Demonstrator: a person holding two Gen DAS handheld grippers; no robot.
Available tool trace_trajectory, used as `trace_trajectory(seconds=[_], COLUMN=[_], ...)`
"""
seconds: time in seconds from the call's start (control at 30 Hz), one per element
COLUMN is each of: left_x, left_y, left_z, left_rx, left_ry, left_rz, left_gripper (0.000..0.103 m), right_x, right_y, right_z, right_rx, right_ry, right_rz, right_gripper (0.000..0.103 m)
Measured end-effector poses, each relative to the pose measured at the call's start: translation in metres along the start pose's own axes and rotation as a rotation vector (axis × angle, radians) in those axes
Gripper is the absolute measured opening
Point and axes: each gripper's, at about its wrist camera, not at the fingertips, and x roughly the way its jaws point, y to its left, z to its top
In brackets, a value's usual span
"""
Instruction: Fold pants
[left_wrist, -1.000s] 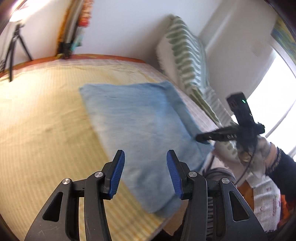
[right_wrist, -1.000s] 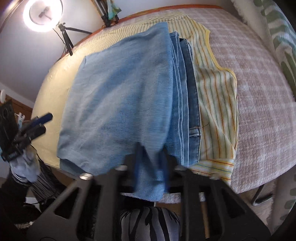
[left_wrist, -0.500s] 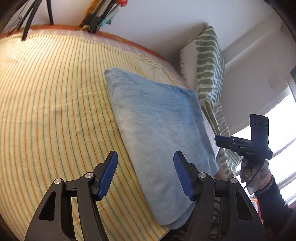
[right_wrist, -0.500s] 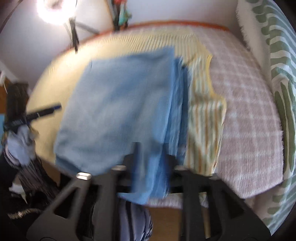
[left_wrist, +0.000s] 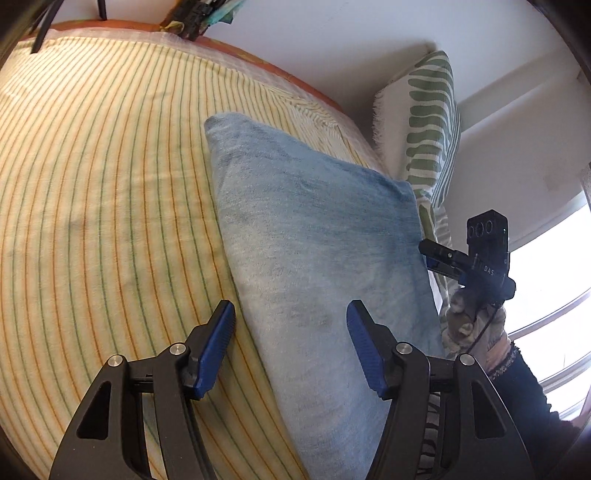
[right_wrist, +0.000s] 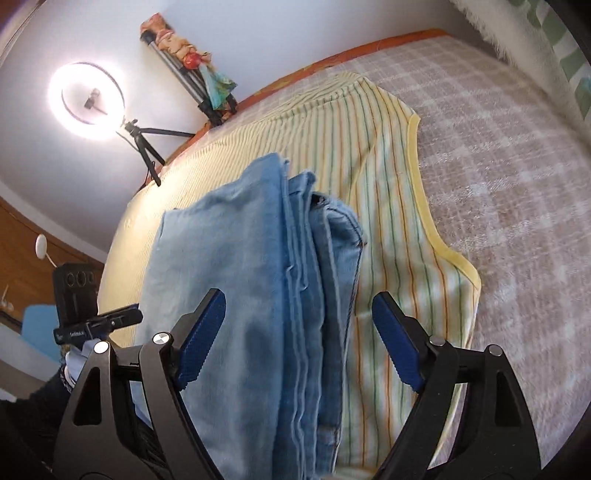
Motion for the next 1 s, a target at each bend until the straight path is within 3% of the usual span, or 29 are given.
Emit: trace_trajectory(seconds=[0.17,0.37,0.53,0.7,1.0], left_x=[0.007,0.013,0.020,0.026,0.031], left_y=[-0.007,-0.018,-0.033,-0.038,-0.042], left_z=[0.007,0.008,0.004,0.000,-0.002], left_rx=[0.025,0.090,0.169,0.216,0.233], left_ry=[0.007,0.000,0.004,-0.020,-0.044], left_rz=[0.010,0.059,0.126,0.159,0.180], left_gripper=[0.062,0.062,0.060,0.060,0.059], right_x=[0.012,0.026,0.026,0.021,0.020], right_y=[0.005,0.028,0.044,0.048,0.050], right_z=[0.000,-0.002,-0.005,-0.008,-0.012], right_rx=[-0.016,-0.114,-0.165,-0.192,-0.221], right_ry=[0.030,0.070,0.063,0.039,0.014], right_rz=[0.070,0.014,-0.044,-0.091,-0.117], right_gripper=[0.084,0.082,0.061,0.048,0.051])
